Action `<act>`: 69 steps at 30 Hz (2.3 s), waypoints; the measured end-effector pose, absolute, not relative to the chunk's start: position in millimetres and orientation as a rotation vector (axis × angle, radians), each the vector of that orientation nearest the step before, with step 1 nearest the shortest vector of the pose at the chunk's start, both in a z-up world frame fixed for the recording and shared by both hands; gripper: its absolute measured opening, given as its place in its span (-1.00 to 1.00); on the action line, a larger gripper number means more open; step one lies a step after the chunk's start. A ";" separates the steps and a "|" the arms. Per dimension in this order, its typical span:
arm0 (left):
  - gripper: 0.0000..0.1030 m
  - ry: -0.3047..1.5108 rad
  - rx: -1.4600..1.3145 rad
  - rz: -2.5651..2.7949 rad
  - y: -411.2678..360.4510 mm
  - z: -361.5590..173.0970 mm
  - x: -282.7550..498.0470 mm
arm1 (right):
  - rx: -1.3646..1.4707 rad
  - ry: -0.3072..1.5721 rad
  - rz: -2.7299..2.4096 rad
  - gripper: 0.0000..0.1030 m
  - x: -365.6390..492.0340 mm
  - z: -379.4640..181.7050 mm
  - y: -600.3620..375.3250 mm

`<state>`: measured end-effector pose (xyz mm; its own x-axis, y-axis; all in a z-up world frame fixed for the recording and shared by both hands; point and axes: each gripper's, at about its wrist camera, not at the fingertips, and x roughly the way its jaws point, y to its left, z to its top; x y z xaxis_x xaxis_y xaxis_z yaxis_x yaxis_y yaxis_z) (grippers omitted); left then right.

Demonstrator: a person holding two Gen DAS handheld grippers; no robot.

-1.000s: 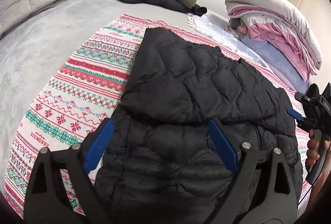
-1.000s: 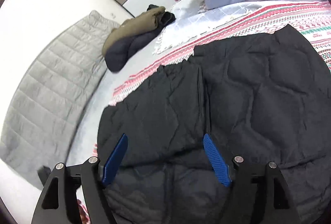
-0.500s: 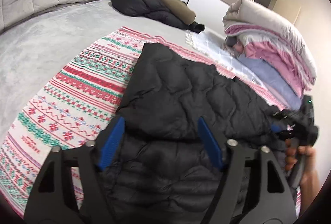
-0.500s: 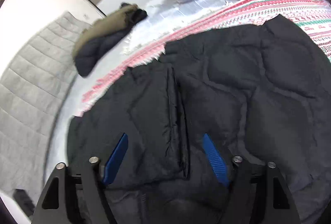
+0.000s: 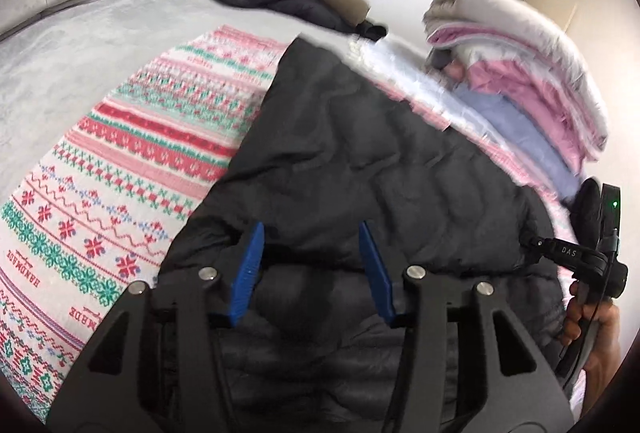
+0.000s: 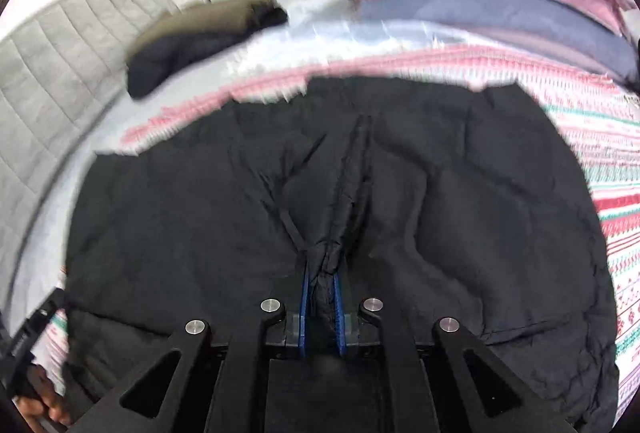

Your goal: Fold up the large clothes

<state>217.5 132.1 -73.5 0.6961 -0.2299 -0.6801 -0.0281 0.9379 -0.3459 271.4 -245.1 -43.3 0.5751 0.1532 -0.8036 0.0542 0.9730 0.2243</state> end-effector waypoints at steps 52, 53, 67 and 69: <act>0.97 1.127 -0.160 -0.274 184.4 -79.8 29.1 | 0.391 1.060 0.005 0.61 -44.5 -49.7 -401.3; 0.97 1.137 -0.171 -0.282 186.4 -84.5 29.2 | 0.410 1.078 0.011 0.61 -44.0 -54.6 -403.5; 0.96 1.171 -0.190 -0.401 174.7 -103.4 23.8 | 0.336 1.072 0.014 0.61 -49.2 -66.2 -393.9; 0.95 1.180 -0.181 -0.438 169.6 -103.3 20.0 | 0.301 1.027 -0.024 0.61 -52.3 -56.5 -396.4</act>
<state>20.0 169.6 -103.3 0.3095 -0.4222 -0.8520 0.2359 0.9021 -0.3613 -52.3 -396.4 -56.5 0.5212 0.1206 -0.8449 0.1604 0.9585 0.2358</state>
